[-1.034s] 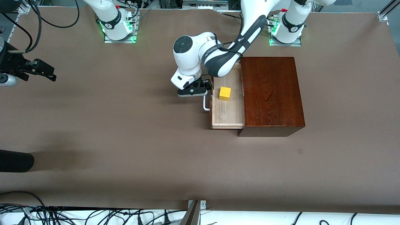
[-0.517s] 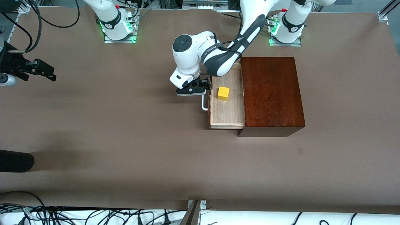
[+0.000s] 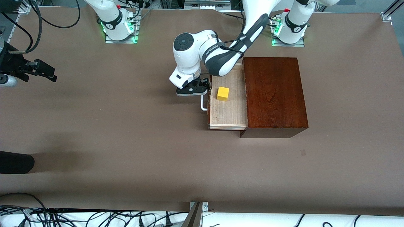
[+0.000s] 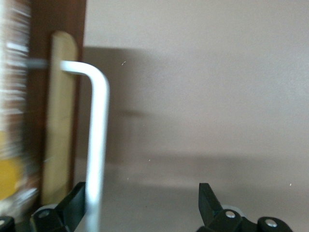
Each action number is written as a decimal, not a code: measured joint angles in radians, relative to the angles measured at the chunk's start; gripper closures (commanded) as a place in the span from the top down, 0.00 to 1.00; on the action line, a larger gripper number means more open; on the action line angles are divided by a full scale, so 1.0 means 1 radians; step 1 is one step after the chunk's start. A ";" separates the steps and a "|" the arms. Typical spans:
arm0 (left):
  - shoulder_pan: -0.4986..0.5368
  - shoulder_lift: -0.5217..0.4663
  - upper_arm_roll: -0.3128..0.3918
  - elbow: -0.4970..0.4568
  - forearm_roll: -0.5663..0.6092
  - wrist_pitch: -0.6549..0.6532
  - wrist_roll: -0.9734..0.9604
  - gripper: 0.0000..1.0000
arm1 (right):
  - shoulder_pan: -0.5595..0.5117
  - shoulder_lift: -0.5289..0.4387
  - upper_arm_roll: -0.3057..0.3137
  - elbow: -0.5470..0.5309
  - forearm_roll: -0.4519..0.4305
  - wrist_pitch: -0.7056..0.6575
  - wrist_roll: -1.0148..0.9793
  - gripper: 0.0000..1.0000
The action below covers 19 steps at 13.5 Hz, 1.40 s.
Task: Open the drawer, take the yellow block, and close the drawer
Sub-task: 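Pull the drawer out of the wooden box with the left gripper, then release the handle and raise the left gripper while the right gripper approaches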
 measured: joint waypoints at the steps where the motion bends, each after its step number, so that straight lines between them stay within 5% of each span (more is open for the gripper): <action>1: 0.000 -0.006 -0.003 0.009 0.000 -0.036 -0.001 1.00 | 0.000 0.000 0.000 0.000 0.000 0.000 0.000 1.00; 7: 0.005 -0.093 -0.010 0.026 -0.033 -0.202 0.000 1.00 | 0.001 0.000 0.005 0.000 0.000 0.000 0.000 1.00; 12: 0.067 -0.259 -0.015 0.031 -0.156 -0.339 0.002 1.00 | 0.011 0.000 0.118 0.000 0.012 0.000 0.006 1.00; 15: 0.204 -0.361 -0.014 -0.018 -0.168 -0.369 0.034 1.00 | 0.045 0.008 0.151 -0.001 0.079 0.000 0.008 1.00; 19: 0.405 -0.491 -0.008 -0.069 -0.188 -0.480 0.311 1.00 | 0.132 0.046 0.154 -0.001 0.150 0.029 0.008 1.00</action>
